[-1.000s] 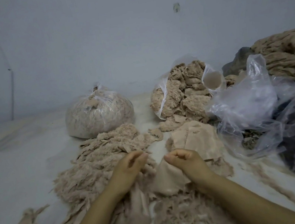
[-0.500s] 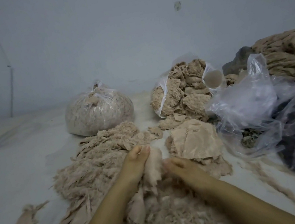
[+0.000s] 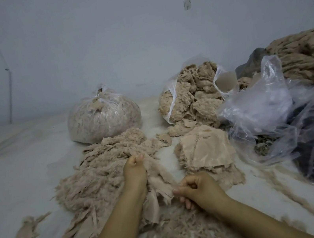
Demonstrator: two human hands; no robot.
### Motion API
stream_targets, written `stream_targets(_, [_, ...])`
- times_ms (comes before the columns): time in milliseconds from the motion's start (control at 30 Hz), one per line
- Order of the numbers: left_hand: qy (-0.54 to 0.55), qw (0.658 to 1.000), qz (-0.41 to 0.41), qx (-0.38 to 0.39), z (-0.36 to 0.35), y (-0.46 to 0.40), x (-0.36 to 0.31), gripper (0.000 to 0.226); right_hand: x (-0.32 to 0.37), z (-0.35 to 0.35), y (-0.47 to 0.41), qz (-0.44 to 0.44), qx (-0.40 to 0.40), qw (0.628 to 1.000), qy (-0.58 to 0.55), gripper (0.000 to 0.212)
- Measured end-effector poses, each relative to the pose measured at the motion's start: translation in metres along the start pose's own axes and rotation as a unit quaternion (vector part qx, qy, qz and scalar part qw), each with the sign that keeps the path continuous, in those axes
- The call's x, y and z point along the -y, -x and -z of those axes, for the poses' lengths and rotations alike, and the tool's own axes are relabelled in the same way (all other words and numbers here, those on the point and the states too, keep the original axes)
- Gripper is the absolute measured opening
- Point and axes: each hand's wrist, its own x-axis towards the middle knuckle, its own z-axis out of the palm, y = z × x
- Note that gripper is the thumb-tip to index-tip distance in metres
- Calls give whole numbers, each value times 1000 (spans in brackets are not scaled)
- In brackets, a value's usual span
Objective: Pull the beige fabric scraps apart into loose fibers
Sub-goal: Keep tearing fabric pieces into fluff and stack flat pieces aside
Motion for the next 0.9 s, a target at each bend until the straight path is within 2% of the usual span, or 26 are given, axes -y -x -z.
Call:
stream_targets(67, [-15,999,19,-43,7,-9,1,24,-5,1,2,-1,-15,1000,8,23])
stream_targets(133, [-91,994,-21,-54,12,-15,0,29,-8,1,4,-8,-19,999,32,21])
stream_targets(200, [-138,988,-73,1,8,-9,-4,33,-5,0,2,-11,-14,996,84,14])
stream_targets(233, [-146,984,-95,41,3,-3,-5,35,-2,-2,-1,-19,-11,995,100,25])
stream_targets(300, [-147,973,-119,136,-4,8,-3,34,4,-8,-9,-44,-38,996,62,57])
stream_targets(333, [-135,966,-119,188,-6,12,-2,30,7,-10,-14,-53,-63,996,23,61])
stream_targets(367, [-121,958,-117,232,-8,15,-1,25,8,-12,-19,-56,-88,994,-22,56])
stream_targets(433, [-100,950,-132,264,-5,17,-4,21,7,-11,-26,-38,-117,990,-68,30])
stream_targets(500, [-77,951,-132,267,2,18,-5,19,6,-6,-32,0,-139,987,-83,32])
stream_targets(600, [-96,934,-89,331,12,19,-1,12,10,2,-39,-3,-156,978,-141,27])
stream_targets(667, [-122,937,-101,310,15,16,6,21,8,7,-44,-21,-182,972,-147,22])
stream_targets(733, [-144,956,-126,222,22,12,8,31,9,12,-47,-37,-219,948,-228,14])
stream_targets(767, [-150,961,-142,184,27,9,11,33,8,16,-49,-43,-241,935,-256,18])
stream_targets(800, [-160,961,-155,165,31,8,13,35,8,20,-50,-47,-259,930,-258,33])
stream_targets(833, [-178,957,-158,166,34,9,14,35,8,24,-50,-47,-263,931,-247,43])
stream_targets(900, [-180,955,-121,202,32,14,10,44,11,24,-48,-36,-242,938,-244,41])
